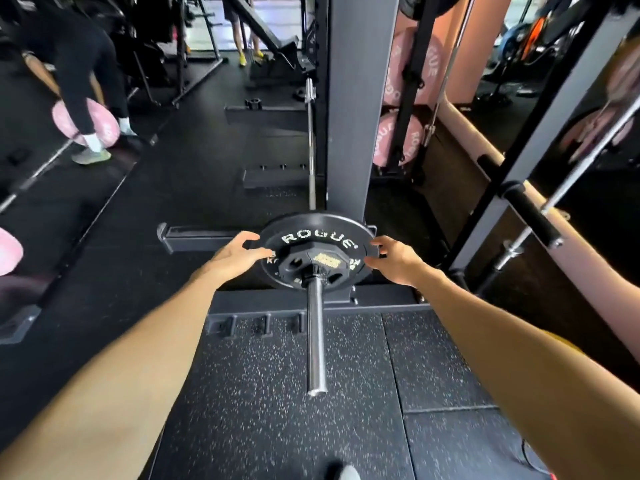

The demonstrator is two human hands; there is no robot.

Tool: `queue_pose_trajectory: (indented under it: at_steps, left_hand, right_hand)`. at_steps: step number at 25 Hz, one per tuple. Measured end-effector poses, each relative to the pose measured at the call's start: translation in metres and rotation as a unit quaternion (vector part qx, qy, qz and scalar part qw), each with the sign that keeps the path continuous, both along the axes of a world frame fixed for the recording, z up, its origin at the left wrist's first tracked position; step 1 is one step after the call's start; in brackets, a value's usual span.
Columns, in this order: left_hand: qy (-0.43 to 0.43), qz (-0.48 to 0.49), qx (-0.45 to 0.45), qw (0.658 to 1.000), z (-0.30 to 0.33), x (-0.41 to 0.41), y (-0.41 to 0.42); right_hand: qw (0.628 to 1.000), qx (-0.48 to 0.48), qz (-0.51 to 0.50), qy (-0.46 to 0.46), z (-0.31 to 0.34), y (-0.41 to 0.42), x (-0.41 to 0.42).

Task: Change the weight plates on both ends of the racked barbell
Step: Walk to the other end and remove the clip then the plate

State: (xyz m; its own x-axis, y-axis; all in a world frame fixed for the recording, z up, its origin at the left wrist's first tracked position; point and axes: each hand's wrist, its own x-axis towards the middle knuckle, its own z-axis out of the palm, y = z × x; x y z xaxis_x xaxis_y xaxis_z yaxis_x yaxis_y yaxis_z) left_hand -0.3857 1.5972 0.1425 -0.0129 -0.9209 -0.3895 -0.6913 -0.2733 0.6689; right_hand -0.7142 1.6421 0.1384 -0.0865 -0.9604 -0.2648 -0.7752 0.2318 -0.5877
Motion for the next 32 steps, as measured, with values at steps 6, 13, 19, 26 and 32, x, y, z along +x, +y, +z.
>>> queue_pose_trajectory:
  at_steps: [6, 13, 19, 26, 32]
  left_hand:
    - [-0.005, 0.013, -0.041, 0.999, -0.058, -0.007, -0.058]
    - [-0.006, 0.035, -0.09, 0.995, -0.18, -0.003, -0.102]
    - [0.035, 0.018, -0.089, 0.995, -0.291, -0.028, -0.115]
    - [0.12, -0.024, -0.091, 0.988, -0.348, -0.068, -0.116]
    - [0.243, -0.022, -0.068, 0.967, -0.355, -0.084, -0.118]
  right_hand:
    - [0.999, -0.049, 0.012, -0.011, -0.052, -0.077, 0.013]
    - [0.99, -0.137, 0.017, -0.018, -0.176, -0.123, 0.031]
    - [0.982, -0.178, 0.054, -0.019, -0.291, -0.13, 0.044]
    - [0.969, -0.238, 0.058, -0.036, -0.356, -0.129, 0.053]
    - [0.961, -0.266, 0.02, -0.074, -0.369, -0.122, 0.061]
